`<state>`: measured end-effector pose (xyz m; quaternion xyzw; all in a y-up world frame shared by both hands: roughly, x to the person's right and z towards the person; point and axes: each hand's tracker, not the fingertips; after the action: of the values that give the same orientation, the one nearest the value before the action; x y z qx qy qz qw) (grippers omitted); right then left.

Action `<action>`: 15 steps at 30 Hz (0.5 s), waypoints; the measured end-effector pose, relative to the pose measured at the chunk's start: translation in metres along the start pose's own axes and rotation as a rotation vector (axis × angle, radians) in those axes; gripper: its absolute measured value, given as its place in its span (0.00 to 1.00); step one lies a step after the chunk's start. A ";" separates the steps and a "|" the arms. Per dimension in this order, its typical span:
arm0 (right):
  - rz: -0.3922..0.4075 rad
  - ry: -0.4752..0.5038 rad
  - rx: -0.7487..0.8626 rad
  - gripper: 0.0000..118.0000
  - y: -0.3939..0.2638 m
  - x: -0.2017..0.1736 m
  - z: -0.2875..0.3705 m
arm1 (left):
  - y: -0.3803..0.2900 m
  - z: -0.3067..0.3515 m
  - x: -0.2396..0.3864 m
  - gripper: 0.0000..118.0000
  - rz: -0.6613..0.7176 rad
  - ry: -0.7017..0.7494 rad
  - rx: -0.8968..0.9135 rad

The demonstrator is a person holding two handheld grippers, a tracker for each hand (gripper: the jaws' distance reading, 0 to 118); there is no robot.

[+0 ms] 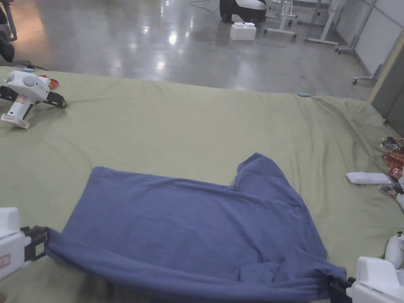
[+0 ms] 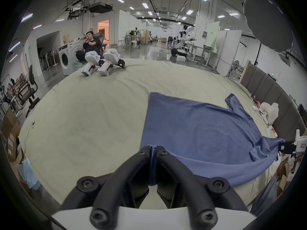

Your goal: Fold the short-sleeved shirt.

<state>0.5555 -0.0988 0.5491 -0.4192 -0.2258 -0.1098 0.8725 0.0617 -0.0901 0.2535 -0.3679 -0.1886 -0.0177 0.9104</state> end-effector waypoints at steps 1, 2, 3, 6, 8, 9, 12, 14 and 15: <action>-0.013 0.001 0.009 0.04 0.010 0.002 -0.006 | 0.008 -0.009 0.001 0.03 0.003 0.002 0.001; -0.030 -0.002 0.013 0.04 0.020 0.004 -0.012 | 0.015 -0.017 0.001 0.03 0.005 0.003 0.003; -0.046 -0.006 0.015 0.04 0.029 0.006 -0.019 | 0.023 -0.026 0.000 0.03 0.007 0.002 0.003; -0.076 -0.009 0.003 0.04 0.056 0.009 -0.050 | 0.042 -0.056 0.004 0.03 0.019 0.007 -0.016; -0.065 -0.015 -0.025 0.05 0.067 0.007 -0.072 | 0.050 -0.076 0.005 0.03 0.019 0.009 -0.040; -0.063 -0.019 -0.037 0.05 0.071 0.006 -0.083 | 0.052 -0.086 0.009 0.03 0.014 0.013 -0.051; -0.068 -0.027 -0.077 0.05 0.079 0.004 -0.115 | 0.054 -0.115 0.011 0.03 0.019 0.027 -0.089; -0.062 -0.035 -0.098 0.07 0.080 0.003 -0.131 | 0.053 -0.127 0.014 0.03 0.025 0.039 -0.115; -0.063 -0.035 -0.106 0.09 0.080 0.003 -0.138 | 0.052 -0.133 0.015 0.04 0.022 0.042 -0.123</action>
<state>0.6304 -0.1570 0.4206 -0.4595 -0.2479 -0.1419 0.8410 0.1279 -0.1409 0.1370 -0.4249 -0.1639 -0.0268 0.8899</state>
